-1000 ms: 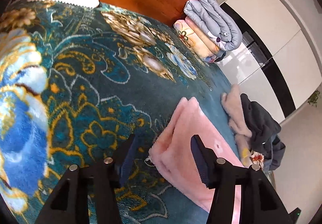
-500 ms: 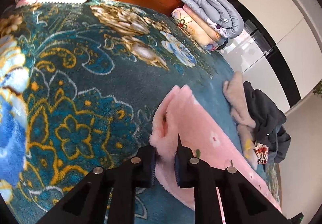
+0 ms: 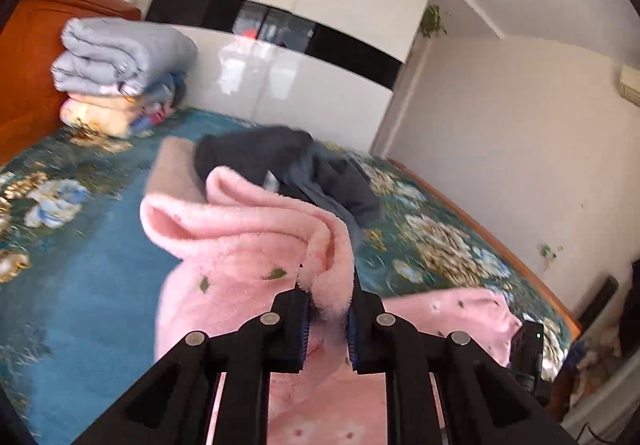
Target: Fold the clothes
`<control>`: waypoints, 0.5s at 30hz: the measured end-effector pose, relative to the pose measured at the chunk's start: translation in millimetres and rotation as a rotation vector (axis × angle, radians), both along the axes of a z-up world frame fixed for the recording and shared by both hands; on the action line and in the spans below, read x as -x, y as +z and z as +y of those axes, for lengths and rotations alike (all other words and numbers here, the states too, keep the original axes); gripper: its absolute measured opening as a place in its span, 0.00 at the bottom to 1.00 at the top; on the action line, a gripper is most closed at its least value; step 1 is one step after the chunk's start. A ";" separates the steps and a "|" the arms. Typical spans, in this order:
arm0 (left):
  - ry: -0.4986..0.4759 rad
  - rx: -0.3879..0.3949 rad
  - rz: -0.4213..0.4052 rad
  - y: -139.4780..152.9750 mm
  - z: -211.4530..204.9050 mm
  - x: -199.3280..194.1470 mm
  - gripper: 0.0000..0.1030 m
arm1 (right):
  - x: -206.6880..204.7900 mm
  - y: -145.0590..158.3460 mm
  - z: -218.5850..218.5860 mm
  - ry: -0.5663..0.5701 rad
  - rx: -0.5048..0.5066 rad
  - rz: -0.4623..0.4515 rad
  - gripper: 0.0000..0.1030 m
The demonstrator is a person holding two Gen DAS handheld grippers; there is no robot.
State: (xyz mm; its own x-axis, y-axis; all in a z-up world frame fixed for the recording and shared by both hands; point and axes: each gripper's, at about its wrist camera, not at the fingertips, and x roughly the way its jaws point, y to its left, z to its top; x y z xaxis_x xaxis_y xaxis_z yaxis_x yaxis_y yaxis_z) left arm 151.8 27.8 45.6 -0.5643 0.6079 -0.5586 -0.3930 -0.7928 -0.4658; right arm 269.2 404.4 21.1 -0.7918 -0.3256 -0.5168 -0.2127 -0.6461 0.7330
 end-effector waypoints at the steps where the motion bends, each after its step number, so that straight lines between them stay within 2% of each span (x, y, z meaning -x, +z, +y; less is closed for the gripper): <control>1: -0.033 0.004 -0.032 -10.7 18.4 -1.1 0.15 | -2.7 -0.4 1.2 0.005 0.005 0.011 0.55; 6: -0.200 0.025 -0.194 -64.3 110.7 -6.4 0.15 | -13.6 -5.4 4.5 0.029 0.017 0.020 0.55; 9: -0.208 -0.015 -0.243 -77.5 111.2 -16.5 0.19 | -10.8 -5.0 -0.4 0.062 0.020 0.034 0.55; 11: -0.220 -0.061 -0.259 -71.0 103.5 -18.6 0.32 | -7.1 -4.1 -5.2 0.089 0.023 0.044 0.58; 12: -0.230 -0.103 -0.275 -65.7 98.5 -19.6 0.48 | -5.3 -3.6 -7.6 0.103 0.024 0.049 0.59; 13: -0.228 -0.146 -0.272 -58.6 90.7 -21.6 0.57 | -3.5 -3.1 -10.0 0.116 0.026 0.055 0.59; 14: -0.219 -0.185 -0.259 -50.8 81.8 -23.9 0.61 | -1.2 -2.6 -12.8 0.131 0.029 0.060 0.59; 15: -0.189 -0.184 -0.226 -43.7 71.4 -26.5 0.65 | 3.2 -1.6 -17.5 0.149 0.038 0.063 0.59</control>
State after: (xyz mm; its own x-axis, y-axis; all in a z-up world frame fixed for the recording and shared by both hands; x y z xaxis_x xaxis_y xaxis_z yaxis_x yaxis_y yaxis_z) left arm 178.2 99.3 1.8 -0.3062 0.7921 -0.5280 -0.3957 -0.6104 -0.6862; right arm 266.0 386.9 19.5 -0.7640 -0.4600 -0.4525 -0.0694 -0.6387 0.7664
